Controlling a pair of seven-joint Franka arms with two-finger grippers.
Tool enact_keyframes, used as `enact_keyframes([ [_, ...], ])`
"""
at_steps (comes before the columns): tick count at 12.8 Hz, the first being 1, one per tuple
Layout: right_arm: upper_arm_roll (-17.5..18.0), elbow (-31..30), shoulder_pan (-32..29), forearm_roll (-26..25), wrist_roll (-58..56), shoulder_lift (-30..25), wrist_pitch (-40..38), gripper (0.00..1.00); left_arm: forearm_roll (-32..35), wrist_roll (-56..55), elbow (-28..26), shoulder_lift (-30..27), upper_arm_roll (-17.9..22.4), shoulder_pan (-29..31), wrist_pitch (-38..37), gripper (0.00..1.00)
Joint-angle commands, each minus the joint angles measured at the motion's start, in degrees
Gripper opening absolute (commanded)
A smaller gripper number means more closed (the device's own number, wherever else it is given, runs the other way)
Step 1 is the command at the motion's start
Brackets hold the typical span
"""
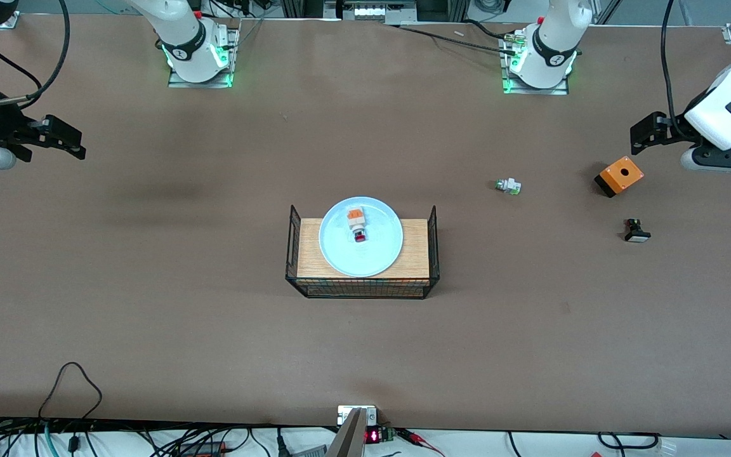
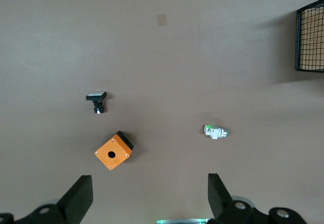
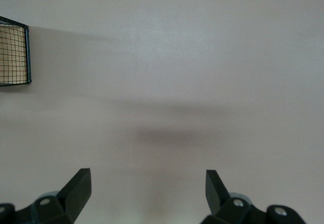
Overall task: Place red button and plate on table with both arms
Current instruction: 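Move the left gripper over the red button on the blue plate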
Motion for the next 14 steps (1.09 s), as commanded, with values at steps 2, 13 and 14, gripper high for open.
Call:
enact_keyframes([
  [2,0.0,-0.2,0.1,-0.5,0.0,-0.9,-0.8,1.0,-0.9,0.2,-0.6,-1.6,-0.3,0.7,-0.5,1.0],
  [13,0.0,-0.2,0.0,-0.5,0.0,-0.9,-0.9,1.0,-14.7,-26.2,4.8,6.3,-6.6,-10.5,-1.7,1.0],
  [14,0.0,-0.2,0.0,-0.5,-0.1,-0.9,-0.9,1.0,-14.7,-28.7,5.7,8.1,-8.0,-11.8,1.6,1.0],
])
